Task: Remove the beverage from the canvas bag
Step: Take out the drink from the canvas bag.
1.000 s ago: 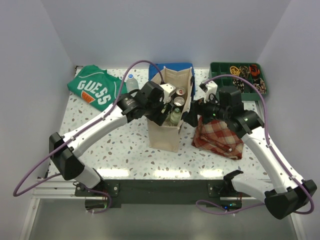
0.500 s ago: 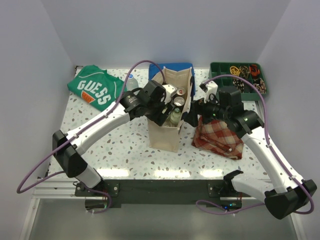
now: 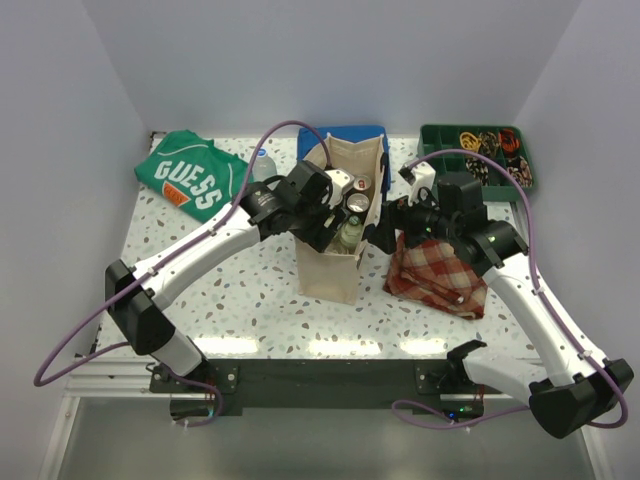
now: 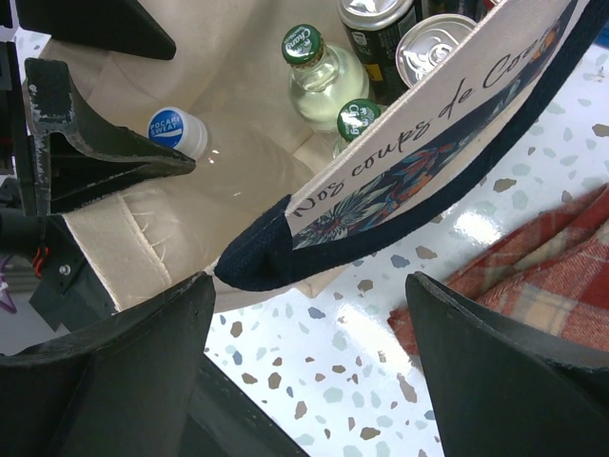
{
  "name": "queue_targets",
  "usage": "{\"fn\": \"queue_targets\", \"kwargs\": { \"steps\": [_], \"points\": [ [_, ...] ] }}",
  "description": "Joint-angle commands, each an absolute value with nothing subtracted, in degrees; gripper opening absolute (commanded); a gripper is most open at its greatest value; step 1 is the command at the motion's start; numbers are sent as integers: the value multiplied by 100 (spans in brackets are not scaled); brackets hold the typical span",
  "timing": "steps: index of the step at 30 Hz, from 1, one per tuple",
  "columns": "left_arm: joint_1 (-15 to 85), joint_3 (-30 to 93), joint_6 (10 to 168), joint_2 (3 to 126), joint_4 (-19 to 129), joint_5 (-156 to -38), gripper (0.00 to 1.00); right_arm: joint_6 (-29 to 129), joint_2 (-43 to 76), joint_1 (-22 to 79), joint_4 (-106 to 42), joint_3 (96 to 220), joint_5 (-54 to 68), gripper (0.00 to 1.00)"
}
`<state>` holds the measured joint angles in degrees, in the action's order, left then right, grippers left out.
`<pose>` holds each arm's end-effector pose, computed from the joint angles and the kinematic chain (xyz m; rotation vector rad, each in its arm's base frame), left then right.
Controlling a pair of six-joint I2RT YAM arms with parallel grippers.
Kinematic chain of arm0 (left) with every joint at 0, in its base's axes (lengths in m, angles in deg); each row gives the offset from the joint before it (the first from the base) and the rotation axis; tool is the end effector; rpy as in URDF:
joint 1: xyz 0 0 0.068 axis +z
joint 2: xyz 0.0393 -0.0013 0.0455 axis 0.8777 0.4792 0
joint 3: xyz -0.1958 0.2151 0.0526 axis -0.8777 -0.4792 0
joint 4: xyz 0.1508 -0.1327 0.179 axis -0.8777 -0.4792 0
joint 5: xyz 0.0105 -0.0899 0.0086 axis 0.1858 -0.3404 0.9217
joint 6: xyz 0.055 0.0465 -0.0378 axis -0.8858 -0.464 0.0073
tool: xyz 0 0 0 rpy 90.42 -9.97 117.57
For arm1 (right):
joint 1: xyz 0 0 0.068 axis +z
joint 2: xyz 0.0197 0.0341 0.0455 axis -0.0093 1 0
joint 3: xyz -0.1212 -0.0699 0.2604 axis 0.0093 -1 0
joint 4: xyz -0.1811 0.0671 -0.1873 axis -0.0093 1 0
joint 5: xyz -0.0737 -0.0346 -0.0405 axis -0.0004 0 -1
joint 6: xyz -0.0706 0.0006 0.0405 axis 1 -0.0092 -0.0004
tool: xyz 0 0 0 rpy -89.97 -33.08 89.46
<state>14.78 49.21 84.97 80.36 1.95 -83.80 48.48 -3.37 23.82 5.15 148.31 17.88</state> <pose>0.2571 -0.2626 0.3428 0.7925 2.3682 -0.2932 0.2167 0.1232 0.3679 -0.4977 2.1426 0.6829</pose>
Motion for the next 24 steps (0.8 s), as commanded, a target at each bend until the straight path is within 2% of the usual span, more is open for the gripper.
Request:
{"fn": "queue_targets", "kwargs": {
  "steps": [1, 24],
  "points": [
    [1470, 4959, 8384, 8096, -48, -8576, 80, 4910, -314, 2399, 459, 15018, 1713, 86],
    [1417, 4915, 8446, 8140, -127, -8998, 77, 4919, -349, 2399, 459, 14992, 1713, 86]
  ]
}}
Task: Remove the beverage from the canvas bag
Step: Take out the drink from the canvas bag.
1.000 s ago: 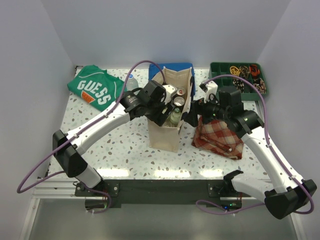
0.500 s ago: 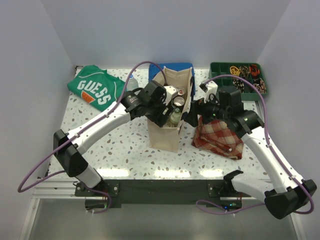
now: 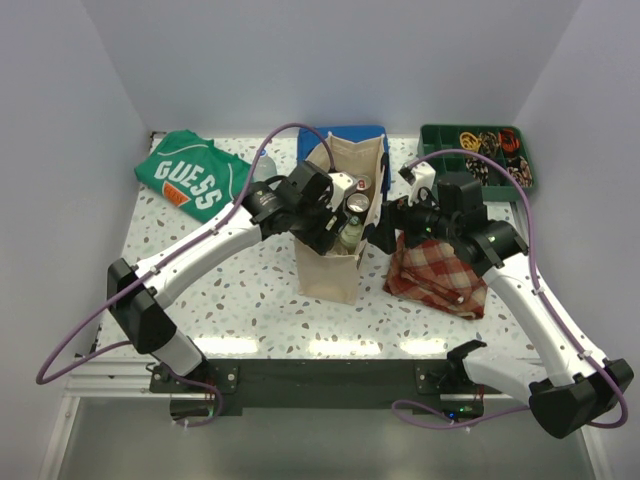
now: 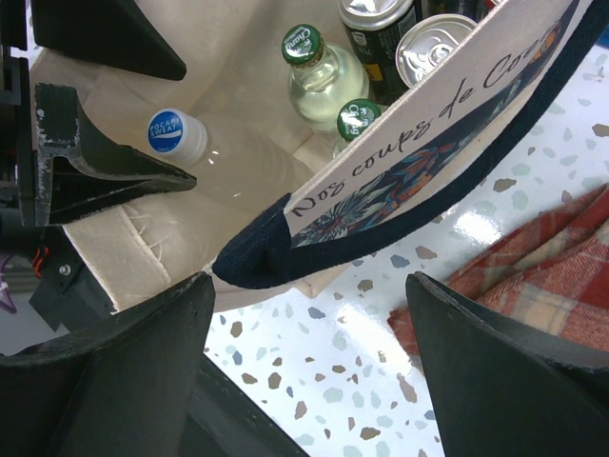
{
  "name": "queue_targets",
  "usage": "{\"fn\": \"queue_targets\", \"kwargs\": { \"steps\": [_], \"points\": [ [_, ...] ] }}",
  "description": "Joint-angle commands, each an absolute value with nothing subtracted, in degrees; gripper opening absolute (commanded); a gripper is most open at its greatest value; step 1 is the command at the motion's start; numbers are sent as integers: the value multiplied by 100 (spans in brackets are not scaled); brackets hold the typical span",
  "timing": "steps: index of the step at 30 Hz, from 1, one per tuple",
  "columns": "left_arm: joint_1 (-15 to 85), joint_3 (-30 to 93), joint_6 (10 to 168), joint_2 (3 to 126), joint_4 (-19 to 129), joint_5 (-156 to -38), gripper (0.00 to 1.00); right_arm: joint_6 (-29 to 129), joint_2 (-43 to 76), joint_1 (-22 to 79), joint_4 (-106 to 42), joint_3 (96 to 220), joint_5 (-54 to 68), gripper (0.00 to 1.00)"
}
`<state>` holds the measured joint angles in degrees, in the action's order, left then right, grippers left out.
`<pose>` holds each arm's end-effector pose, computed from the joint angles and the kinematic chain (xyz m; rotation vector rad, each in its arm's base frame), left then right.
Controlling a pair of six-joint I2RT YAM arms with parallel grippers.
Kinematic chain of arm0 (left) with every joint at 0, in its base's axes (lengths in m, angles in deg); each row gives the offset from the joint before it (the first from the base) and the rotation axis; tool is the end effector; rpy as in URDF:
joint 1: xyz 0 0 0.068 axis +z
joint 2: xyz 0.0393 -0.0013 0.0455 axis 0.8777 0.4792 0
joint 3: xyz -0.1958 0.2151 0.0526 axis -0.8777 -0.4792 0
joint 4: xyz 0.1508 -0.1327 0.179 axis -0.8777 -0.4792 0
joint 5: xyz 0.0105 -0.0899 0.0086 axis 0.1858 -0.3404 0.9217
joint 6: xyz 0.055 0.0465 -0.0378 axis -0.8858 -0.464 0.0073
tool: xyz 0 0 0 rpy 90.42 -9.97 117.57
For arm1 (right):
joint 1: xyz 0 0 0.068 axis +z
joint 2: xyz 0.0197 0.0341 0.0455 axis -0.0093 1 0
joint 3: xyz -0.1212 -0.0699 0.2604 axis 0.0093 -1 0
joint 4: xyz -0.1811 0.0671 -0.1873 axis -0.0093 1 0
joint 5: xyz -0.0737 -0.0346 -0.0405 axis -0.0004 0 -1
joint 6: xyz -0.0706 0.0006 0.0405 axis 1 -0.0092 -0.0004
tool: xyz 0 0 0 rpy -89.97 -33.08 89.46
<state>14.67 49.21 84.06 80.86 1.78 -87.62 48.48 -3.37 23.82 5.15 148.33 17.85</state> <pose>0.2544 -0.2676 0.3393 0.8508 2.3795 -0.3588 0.2168 0.1232 0.3680 -0.4974 2.1423 0.6823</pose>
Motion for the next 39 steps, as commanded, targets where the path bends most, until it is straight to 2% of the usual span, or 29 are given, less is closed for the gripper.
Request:
{"fn": "queue_targets", "kwargs": {
  "steps": [1, 6, 9, 13, 14, 19, 20, 26, 39],
  "points": [
    [1408, 4915, 8446, 8157, -119, -9015, 77, 4919, -367, 2399, 459, 14992, 1713, 86],
    [1382, 4897, 8437, 8175, -118, -9068, 75, 4919, -358, 2390, 459, 14983, 1696, 86],
    [1373, 4889, 8437, 8175, -127, -9095, 66, 4919, -358, 2390, 459, 14992, 1696, 86],
    [1364, 4888, 8437, 8158, -127, -9112, 48, 4928, -358, 2399, 450, 14983, 1678, 86],
    [1364, 4889, 8437, 8157, -136, -9112, 39, 4928, -358, 2390, 450, 14983, 1678, 86],
    [1364, 4880, 8428, 8148, -136, -9112, 17, 4928, -358, 2399, 441, 14974, 1669, 86],
    [1364, 4888, 8437, 8157, -136, -9086, 10, 4928, -358, 2399, 433, 14966, 1678, 86],
    [1338, 4871, 8428, 8245, -180, -9112, 0, 4936, -367, 2390, 441, 14948, 1660, 86],
    [1267, 4941, 8454, 8210, -189, -9024, 0, 4919, -376, 2399, 424, 14913, 1643, 86]
  ]
}}
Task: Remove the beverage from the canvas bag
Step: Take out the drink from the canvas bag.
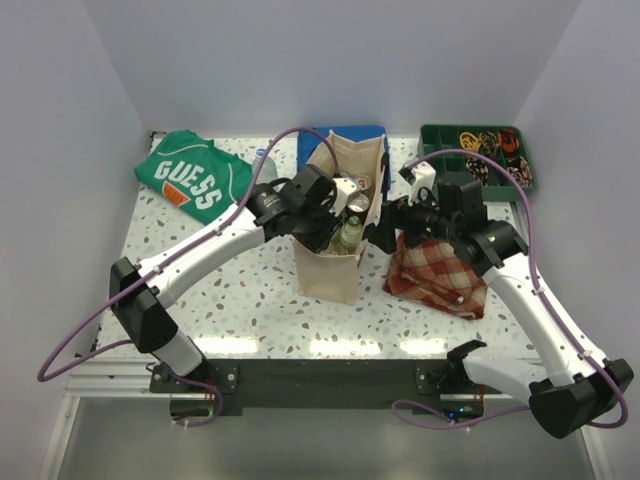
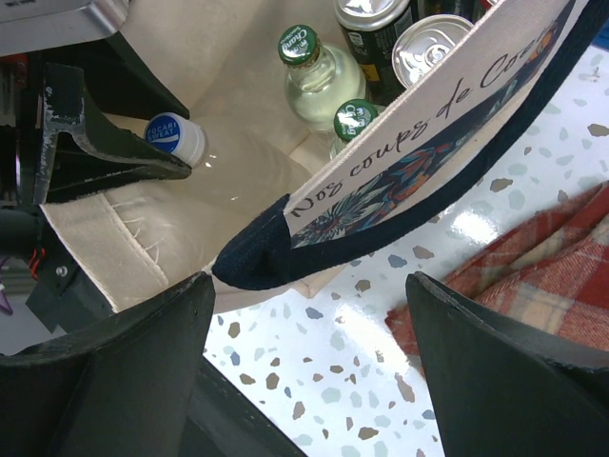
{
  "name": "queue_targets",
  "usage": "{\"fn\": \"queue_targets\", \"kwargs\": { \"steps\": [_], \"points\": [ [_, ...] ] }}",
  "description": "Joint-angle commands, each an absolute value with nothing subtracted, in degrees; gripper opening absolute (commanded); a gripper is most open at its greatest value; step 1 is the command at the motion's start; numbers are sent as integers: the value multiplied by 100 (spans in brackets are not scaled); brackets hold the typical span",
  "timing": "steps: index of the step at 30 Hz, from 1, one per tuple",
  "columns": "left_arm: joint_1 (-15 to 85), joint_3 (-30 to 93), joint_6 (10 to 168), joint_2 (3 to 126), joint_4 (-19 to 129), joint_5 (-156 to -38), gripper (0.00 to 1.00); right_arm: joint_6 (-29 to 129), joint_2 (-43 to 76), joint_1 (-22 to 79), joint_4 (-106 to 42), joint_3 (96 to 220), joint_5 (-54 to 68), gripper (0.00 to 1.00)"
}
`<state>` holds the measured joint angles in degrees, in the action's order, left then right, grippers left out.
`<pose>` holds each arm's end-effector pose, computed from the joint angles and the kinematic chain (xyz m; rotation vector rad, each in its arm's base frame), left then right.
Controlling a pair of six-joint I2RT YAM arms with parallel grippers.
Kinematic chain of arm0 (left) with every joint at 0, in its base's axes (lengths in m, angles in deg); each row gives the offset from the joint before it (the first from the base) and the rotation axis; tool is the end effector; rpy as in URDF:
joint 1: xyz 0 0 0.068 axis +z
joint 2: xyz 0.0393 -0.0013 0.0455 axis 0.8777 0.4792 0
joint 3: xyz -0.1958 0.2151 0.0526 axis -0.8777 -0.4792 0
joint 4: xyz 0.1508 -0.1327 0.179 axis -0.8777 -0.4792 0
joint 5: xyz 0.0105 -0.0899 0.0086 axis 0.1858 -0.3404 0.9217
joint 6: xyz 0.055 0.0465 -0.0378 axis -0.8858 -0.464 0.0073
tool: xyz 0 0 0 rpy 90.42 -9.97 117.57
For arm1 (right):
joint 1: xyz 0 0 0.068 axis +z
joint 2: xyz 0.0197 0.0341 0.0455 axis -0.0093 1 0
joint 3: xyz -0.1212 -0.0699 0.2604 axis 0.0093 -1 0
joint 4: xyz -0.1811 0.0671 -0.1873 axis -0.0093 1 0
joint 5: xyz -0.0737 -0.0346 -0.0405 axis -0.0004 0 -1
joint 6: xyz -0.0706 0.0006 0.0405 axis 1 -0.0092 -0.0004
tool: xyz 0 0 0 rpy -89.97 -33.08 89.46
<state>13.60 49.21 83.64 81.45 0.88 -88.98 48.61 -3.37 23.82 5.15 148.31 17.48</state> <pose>0.2485 -0.2738 0.3343 0.9027 2.3953 -0.3781 0.2170 0.1229 0.3678 -0.4959 2.1424 0.6741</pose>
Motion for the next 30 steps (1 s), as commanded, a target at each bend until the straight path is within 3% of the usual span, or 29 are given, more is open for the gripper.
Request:
{"fn": "queue_targets", "kwargs": {
  "steps": [1, 30],
  "points": [
    [1267, 4959, 8463, 8210, -197, -8998, 0, 4919, -376, 2399, 432, 14921, 1643, 86],
    [1065, 5416, 8595, 8070, -250, -8673, 0, 4831, -525, 2399, 354, 14790, 1555, 86]
  ]
}}
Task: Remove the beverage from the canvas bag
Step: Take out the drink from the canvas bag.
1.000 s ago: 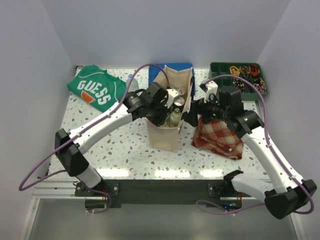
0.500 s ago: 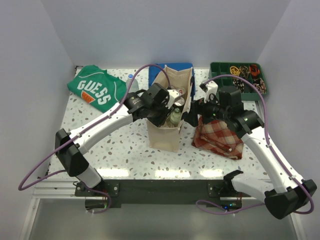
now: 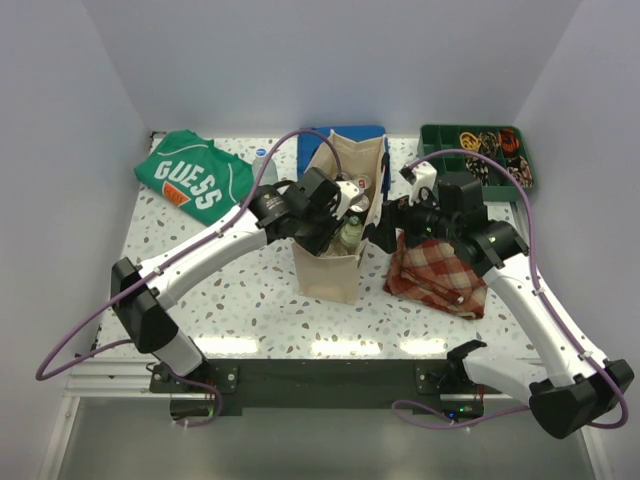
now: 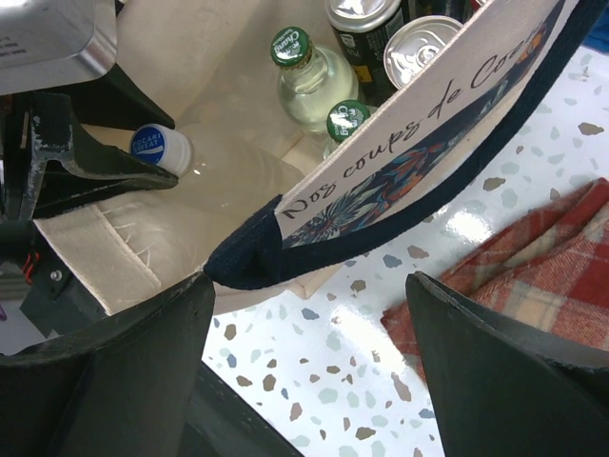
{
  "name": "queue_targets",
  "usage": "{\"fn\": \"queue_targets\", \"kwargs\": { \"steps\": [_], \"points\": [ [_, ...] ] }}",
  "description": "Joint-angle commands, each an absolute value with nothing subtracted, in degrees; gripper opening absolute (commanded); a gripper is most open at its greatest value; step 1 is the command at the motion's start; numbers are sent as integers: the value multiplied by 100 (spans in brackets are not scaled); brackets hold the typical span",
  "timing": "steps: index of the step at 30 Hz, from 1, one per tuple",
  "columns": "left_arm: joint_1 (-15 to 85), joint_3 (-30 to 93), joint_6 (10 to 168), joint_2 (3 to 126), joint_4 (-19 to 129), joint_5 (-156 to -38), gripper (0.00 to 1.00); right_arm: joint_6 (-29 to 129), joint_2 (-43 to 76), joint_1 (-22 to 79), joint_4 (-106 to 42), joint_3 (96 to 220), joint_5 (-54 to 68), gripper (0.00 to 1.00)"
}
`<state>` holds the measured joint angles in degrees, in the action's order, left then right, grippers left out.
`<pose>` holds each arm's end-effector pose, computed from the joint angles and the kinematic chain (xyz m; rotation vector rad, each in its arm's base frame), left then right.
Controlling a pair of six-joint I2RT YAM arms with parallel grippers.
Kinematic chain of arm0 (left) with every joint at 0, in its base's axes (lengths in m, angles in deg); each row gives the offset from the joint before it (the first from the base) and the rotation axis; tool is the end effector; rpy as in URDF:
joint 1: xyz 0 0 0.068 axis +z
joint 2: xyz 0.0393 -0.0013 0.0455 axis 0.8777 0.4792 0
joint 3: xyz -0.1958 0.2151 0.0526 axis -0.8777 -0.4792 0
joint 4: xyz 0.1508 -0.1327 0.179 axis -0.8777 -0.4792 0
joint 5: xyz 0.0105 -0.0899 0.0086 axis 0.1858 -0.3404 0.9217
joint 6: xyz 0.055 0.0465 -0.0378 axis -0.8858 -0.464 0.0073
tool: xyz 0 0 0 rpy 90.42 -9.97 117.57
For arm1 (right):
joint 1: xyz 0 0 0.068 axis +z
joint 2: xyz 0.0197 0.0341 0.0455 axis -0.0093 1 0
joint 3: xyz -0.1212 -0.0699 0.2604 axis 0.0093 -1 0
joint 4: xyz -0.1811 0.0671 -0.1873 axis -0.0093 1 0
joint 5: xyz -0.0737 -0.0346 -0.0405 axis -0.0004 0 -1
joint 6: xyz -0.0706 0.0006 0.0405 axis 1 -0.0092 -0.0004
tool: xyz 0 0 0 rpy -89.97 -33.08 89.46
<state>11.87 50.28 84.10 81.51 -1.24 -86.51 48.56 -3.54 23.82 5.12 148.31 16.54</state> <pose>0.2405 -0.2770 0.3372 0.9163 2.3997 -0.3317 0.2171 0.1217 0.3684 -0.4852 2.1407 0.6573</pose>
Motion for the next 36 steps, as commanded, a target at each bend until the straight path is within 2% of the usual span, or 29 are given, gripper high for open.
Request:
{"fn": "queue_targets", "kwargs": {
  "steps": [1, 36],
  "points": [
    [1065, 5407, 8586, 8061, -224, -8664, 0, 4814, -543, 2390, 336, 14772, 1555, 86],
    [1039, 6743, 8270, 8228, -408, -8040, 0, 4857, -420, 2399, 301, 14807, 1528, 86]
  ]
}}
